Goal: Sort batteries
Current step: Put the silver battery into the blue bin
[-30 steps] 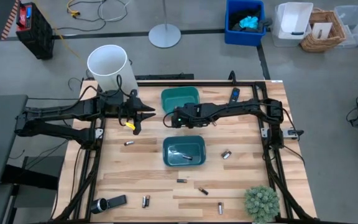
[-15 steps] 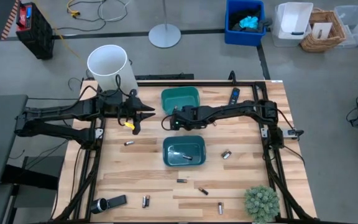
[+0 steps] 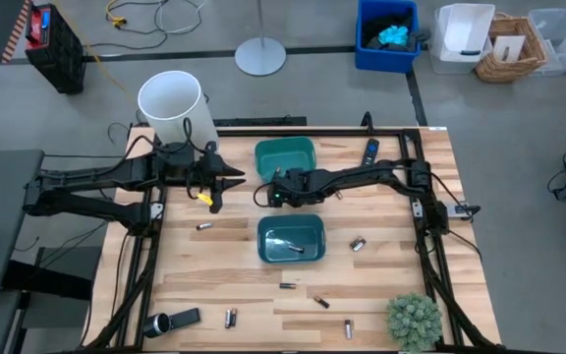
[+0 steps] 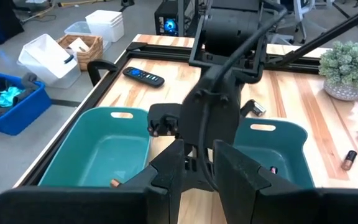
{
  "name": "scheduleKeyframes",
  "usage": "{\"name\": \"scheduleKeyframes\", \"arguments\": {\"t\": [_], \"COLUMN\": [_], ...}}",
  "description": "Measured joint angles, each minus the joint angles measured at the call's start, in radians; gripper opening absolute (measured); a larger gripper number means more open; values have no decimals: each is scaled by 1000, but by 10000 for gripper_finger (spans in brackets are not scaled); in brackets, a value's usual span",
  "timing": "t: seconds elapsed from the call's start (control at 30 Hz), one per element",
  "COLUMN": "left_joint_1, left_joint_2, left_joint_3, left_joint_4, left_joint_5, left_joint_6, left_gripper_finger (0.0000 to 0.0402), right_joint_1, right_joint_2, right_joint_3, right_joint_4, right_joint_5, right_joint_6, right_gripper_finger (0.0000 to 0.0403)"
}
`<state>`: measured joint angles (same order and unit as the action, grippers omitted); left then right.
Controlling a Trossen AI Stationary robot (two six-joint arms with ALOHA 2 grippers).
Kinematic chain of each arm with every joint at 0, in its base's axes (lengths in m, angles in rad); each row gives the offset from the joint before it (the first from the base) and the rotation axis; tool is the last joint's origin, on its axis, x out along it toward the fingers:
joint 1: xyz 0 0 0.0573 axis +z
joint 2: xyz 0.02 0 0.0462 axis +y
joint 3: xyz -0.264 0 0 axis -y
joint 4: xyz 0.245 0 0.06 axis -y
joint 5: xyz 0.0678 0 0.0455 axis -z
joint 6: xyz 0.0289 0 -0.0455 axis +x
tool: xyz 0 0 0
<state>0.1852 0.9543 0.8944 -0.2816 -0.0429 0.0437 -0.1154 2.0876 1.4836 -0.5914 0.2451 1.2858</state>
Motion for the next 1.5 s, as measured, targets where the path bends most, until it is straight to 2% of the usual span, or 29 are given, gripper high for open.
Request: {"name": "scheduleKeyframes", "arguments": {"t": [0.57,0.7,0.9,1.5], "left_joint_1": [0,0,0,0], "left_joint_2": [0,0,0,0], "left_joint_3": [0,0,0,0], "left_joint_4": [-16,-19,-19,-6], "left_joint_5": [0,0,0,0], "left_joint_6": [5,5,5,17], "left_gripper_finger": [82,82,82,82], "right_joint_1": [10,27,46,38], "right_joint_2": [27,31,29,29], "right_joint_3": [10,48,108,110], "right_joint_4": [17,34,18,-53], "right_joint_5": [9,11,13,-34], "right_joint_6": [19,17,15,24], "right_gripper_finger": [396,396,396,395]}}
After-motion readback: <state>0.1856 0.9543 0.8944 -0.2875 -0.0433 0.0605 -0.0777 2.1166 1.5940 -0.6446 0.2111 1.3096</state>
